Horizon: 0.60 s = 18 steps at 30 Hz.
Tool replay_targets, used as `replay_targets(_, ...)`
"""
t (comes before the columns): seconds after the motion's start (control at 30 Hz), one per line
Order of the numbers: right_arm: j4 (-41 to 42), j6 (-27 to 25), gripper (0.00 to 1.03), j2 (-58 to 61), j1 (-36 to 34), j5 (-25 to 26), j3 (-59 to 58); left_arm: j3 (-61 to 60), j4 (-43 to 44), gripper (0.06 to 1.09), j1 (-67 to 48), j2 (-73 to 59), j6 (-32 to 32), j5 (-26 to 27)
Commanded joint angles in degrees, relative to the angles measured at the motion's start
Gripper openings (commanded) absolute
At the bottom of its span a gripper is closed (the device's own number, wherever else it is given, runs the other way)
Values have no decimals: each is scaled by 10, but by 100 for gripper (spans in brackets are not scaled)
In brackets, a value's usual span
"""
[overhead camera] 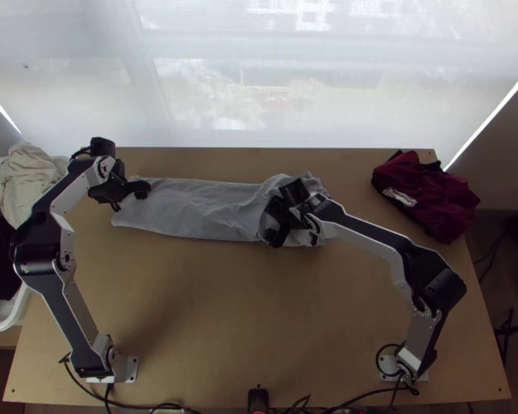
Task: Fold the t-shirt
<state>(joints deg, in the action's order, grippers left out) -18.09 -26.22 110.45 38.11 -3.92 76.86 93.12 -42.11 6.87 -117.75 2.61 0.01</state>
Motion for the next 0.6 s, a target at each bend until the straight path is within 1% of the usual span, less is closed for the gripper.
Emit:
replay_targets(0.0,1,-4,98,7,-9,0,4,5,-16,88,-3,-16,7,6)
replay_targets(0.13,4,-4,98,13,-11,0,5,5,-20,77,-5,-22,9,21)
replay_targets(0.23,7,-4,98,17,-14,0,4,5,-22,71,-5,-24,8,32)
replay_targets(0.3,9,-4,98,19,-15,0,4,6,-22,65,-5,-23,8,36)
replay_targets(0.37,9,-4,98,20,-15,0,4,7,-24,52,-6,-22,8,46)
replay_targets(0.43,9,-4,98,20,-16,0,5,10,-26,40,-9,-20,8,50)
replay_targets(0.57,9,-4,98,20,-17,0,5,22,-34,17,-13,-12,9,51)
